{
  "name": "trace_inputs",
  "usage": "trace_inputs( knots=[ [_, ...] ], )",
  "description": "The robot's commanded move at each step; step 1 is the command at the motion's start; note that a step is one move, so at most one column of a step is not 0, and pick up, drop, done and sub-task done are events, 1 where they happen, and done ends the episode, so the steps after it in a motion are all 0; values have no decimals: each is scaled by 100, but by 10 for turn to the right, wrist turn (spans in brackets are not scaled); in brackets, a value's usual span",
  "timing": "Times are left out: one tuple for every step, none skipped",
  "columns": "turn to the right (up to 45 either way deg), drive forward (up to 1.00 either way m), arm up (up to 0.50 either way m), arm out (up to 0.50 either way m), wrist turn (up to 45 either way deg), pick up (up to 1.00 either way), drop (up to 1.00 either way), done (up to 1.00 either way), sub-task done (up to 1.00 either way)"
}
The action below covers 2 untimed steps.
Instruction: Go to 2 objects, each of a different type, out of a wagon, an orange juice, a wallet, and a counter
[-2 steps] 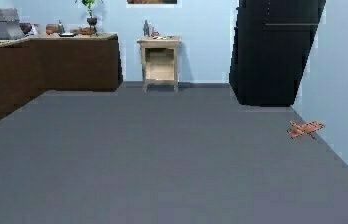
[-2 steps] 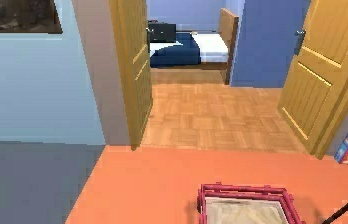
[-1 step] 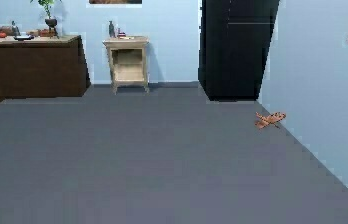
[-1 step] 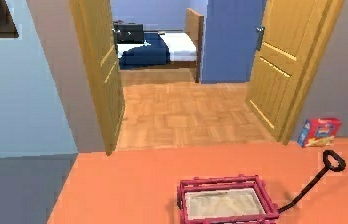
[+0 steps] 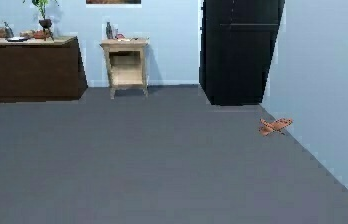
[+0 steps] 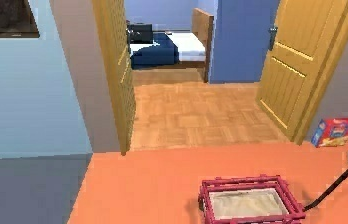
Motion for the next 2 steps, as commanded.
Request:
trace_inputs(
  knots=[
    [0,100,0,0,0,0,0,0,0],
    [0,100,0,0,0,0,0,0,0]
  ],
)
